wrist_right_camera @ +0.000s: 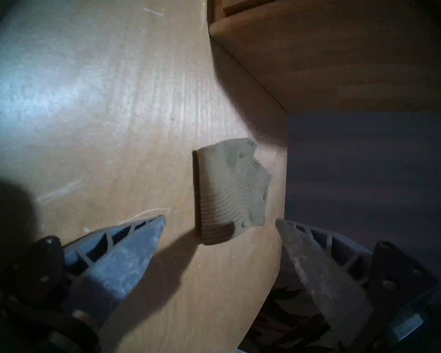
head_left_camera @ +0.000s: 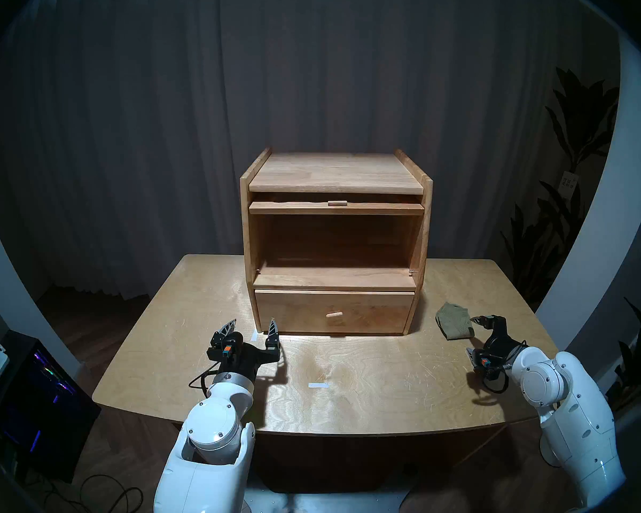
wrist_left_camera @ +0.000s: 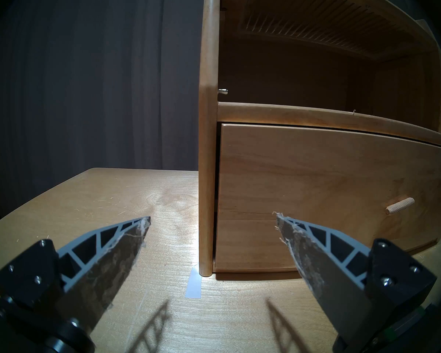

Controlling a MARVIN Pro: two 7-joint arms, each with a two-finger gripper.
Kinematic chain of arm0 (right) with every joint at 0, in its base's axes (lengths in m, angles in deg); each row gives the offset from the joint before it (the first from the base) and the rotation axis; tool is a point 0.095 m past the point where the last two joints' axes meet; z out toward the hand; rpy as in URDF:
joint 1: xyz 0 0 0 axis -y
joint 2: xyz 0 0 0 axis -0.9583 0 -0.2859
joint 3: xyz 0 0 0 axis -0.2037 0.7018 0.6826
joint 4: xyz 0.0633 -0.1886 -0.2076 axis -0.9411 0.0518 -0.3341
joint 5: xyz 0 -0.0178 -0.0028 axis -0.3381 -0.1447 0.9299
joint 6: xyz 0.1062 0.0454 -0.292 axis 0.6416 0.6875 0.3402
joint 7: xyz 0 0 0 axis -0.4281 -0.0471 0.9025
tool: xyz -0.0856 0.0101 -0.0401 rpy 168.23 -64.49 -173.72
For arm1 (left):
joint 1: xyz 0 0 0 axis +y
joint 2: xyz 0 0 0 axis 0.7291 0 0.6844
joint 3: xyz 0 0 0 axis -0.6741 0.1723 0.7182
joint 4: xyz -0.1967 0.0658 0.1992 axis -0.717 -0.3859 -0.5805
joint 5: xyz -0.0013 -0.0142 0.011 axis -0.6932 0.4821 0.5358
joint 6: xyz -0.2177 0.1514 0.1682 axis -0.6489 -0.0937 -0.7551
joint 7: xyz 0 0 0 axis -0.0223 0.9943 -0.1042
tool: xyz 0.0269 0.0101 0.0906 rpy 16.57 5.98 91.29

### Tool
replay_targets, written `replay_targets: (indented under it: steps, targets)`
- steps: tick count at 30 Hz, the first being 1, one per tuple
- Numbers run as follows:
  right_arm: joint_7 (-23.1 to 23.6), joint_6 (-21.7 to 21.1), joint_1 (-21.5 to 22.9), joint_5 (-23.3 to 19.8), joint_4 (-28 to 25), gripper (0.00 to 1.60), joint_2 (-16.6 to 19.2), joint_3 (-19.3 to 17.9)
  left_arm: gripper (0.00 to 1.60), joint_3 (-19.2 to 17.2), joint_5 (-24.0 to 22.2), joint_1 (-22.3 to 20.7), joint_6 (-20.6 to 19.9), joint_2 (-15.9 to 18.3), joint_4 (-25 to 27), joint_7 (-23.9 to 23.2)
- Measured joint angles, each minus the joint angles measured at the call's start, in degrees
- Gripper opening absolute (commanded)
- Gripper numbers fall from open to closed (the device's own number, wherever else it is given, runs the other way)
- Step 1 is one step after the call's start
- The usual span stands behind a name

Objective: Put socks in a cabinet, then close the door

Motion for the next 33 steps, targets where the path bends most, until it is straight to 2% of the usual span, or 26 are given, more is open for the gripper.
replay_targets:
  steps: [12, 14, 15, 20, 24, 33]
  targets:
    - [-3.15, 0.73, 8.41, 1.61, 8.35, 1.6, 1.5, 5.45, 1.6, 0.0, 0.01, 0.0, 0.0, -0.01, 0.01, 0.0]
    - [-3.4, 0.82, 10.01, 1.99, 9.86, 0.06, 1.51, 6.35, 1.6, 0.0, 0.02, 0.0, 0.0, -0.01, 0.02, 0.0]
    - [-3.41, 0.86, 10.93, 2.13, 10.78, 0.0, 1.46, 6.85, 1.6, 0.0, 0.02, 0.01, 0.0, -0.01, 0.03, 0.0]
    - [-1.61, 1.65, 14.74, 2.12, 14.72, 0.0, 1.04, 8.52, 1.6, -0.01, 0.03, 0.03, -0.01, -0.02, 0.1, -0.02]
    - [-0.2, 2.64, 16.54, -0.26, 16.52, 0.0, 0.61, 8.32, 1.6, -0.01, 0.03, 0.05, -0.01, -0.02, 0.11, -0.02]
    - [0.09, 4.5, 15.39, -9.32, 11.81, 0.0, -2.09, 4.53, 1.6, 0.0, 0.05, 0.03, -0.01, -0.03, 0.04, -0.02]
